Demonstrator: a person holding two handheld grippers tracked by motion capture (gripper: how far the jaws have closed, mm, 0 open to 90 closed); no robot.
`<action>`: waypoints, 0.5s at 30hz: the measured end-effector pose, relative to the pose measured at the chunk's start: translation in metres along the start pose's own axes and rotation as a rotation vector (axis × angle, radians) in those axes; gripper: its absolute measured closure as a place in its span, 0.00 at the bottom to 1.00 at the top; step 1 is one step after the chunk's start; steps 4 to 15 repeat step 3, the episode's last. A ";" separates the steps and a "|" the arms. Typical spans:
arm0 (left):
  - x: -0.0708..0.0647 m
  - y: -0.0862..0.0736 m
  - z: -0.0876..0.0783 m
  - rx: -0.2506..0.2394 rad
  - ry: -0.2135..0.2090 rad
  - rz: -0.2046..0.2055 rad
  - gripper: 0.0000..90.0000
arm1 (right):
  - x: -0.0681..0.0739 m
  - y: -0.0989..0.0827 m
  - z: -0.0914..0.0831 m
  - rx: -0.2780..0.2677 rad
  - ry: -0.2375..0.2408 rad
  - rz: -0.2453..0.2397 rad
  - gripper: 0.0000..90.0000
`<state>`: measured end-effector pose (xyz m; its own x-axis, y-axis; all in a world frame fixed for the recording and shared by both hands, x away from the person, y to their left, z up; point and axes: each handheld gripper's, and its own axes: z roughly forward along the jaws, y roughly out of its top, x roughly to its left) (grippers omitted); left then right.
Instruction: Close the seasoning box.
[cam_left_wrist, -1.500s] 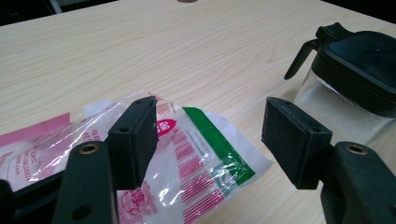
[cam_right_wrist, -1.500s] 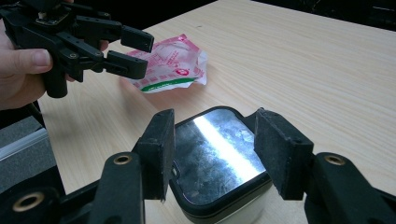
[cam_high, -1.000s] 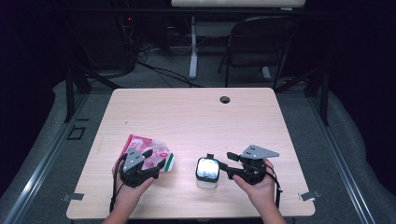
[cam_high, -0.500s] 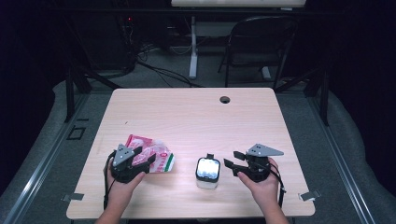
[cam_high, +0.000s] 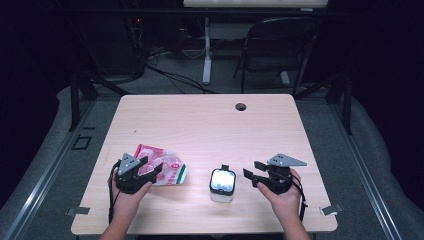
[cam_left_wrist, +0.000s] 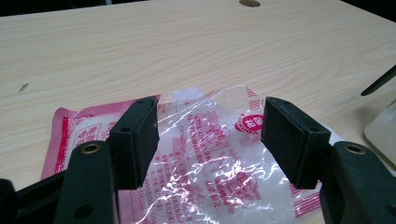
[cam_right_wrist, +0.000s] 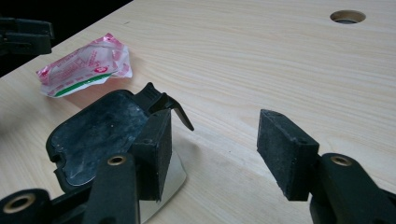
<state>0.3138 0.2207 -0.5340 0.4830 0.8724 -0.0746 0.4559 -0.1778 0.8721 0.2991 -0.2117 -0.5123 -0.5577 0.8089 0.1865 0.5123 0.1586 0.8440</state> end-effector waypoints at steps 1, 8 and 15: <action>0.001 0.000 -0.001 0.003 0.003 0.001 0.41 | 0.000 0.000 0.000 -0.001 -0.002 0.001 0.50; 0.003 0.000 -0.001 -0.004 0.007 -0.005 0.41 | -0.001 0.000 -0.001 -0.005 -0.009 0.005 0.49; 0.003 0.000 -0.001 -0.004 0.007 -0.005 0.41 | -0.001 0.000 -0.001 -0.005 -0.009 0.005 0.49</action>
